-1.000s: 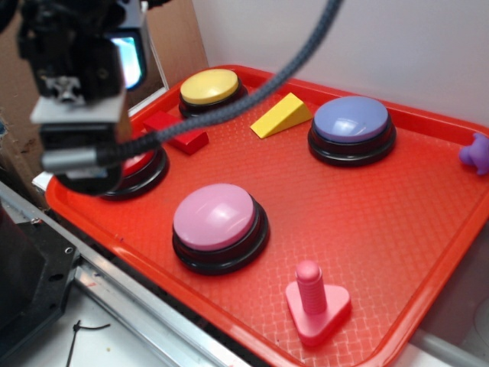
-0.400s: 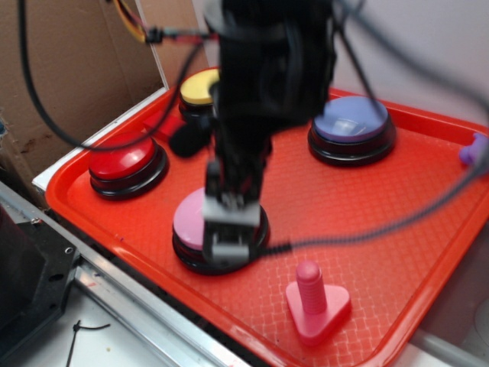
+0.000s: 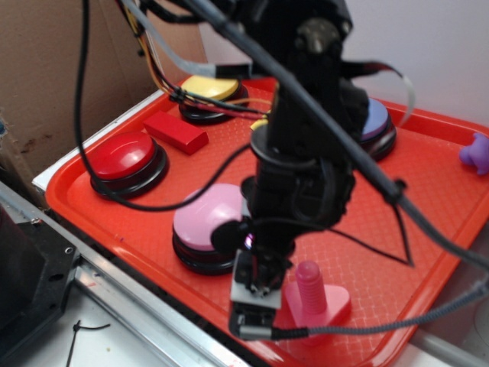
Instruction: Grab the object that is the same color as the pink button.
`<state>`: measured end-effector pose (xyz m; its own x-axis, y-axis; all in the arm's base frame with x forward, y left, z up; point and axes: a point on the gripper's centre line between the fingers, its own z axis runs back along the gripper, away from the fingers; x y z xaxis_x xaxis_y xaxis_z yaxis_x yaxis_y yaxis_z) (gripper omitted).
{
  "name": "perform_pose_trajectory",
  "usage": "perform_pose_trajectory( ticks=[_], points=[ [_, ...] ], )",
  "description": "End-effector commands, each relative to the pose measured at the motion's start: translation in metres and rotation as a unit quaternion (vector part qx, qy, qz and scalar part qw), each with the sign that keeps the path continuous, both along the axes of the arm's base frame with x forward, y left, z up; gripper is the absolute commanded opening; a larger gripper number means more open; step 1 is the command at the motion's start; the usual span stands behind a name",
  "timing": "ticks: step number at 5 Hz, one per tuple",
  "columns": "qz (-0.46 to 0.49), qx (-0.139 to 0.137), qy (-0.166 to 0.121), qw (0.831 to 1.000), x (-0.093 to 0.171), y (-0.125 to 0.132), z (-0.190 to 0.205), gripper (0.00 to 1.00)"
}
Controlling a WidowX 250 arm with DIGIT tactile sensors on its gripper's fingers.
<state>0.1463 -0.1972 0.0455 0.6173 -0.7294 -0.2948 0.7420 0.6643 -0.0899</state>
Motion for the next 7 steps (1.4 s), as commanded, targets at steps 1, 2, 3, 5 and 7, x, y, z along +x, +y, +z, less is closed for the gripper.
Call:
perform_pose_trajectory(
  ticks=[1,2,3,5,7],
  points=[
    [-0.023,-0.039,-0.033,0.998,0.000,-0.010,-0.004,1.00],
    [-0.066,-0.080,-0.050,0.993,0.015,-0.016,0.005,1.00],
    [-0.114,-0.110,-0.057,0.986,0.028,-0.017,0.005,1.00],
    [-0.129,-0.124,-0.043,0.983,0.037,-0.016,-0.005,1.00],
    [-0.139,-0.125,-0.034,0.982,0.043,-0.018,-0.007,0.46]
  ],
)
